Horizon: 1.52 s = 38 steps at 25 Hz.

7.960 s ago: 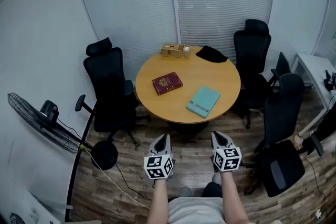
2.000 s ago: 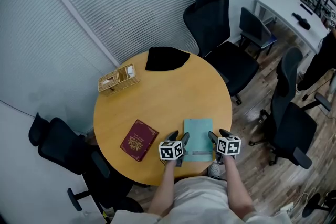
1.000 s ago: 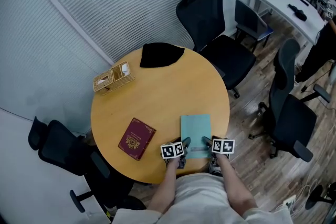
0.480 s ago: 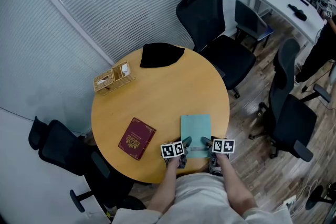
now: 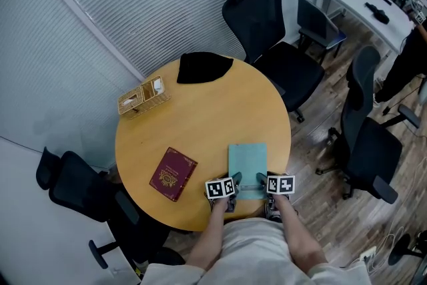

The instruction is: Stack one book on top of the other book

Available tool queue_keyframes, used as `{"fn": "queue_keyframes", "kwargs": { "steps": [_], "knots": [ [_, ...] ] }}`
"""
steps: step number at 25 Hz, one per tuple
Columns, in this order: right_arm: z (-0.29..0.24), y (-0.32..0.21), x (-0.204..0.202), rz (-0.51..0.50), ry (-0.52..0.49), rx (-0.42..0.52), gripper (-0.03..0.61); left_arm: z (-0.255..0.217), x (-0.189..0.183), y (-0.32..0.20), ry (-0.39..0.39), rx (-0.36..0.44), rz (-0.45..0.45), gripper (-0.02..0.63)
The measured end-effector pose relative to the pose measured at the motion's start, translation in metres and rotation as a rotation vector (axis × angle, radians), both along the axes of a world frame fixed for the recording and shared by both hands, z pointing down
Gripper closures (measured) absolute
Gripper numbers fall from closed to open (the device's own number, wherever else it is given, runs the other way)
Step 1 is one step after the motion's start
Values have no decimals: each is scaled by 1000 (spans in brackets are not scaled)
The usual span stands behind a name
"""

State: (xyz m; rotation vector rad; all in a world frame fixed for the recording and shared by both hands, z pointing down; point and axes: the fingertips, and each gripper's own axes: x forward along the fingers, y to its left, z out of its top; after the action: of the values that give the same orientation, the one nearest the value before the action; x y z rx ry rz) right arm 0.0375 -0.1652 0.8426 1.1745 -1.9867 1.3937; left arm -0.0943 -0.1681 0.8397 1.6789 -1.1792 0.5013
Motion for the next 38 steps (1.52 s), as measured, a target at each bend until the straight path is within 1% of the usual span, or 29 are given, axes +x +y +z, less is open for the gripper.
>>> {"fn": "queue_keyframes", "kwargs": {
  "steps": [5,11,16,21,25,31,34,38],
  "knots": [
    [-10,0,-10,-35,-2,23,397,-9,-9,-3,-16,17,-17,376],
    [-37,-9,-21,-61,-12,97,399,-36,-20,-13,-50,96,-55,377],
    [-58,-14,-44,-119,-42,154,400,-57,-42,-19,-67,149,-66,377],
    [-68,-8,-82,-226,-66,171,402,-75,-78,-10,-115,187,-90,377],
    [-74,3,-112,-319,-83,177,402,-84,-108,2,-144,201,-102,377],
    [-75,26,-155,-471,-79,183,402,-91,-149,13,-181,213,-44,377],
    [-78,35,-175,-540,-82,189,400,-92,-169,16,-170,218,-23,376],
    [-80,48,-200,-630,-73,197,396,-95,-192,18,-161,219,40,376]
  ]
}}
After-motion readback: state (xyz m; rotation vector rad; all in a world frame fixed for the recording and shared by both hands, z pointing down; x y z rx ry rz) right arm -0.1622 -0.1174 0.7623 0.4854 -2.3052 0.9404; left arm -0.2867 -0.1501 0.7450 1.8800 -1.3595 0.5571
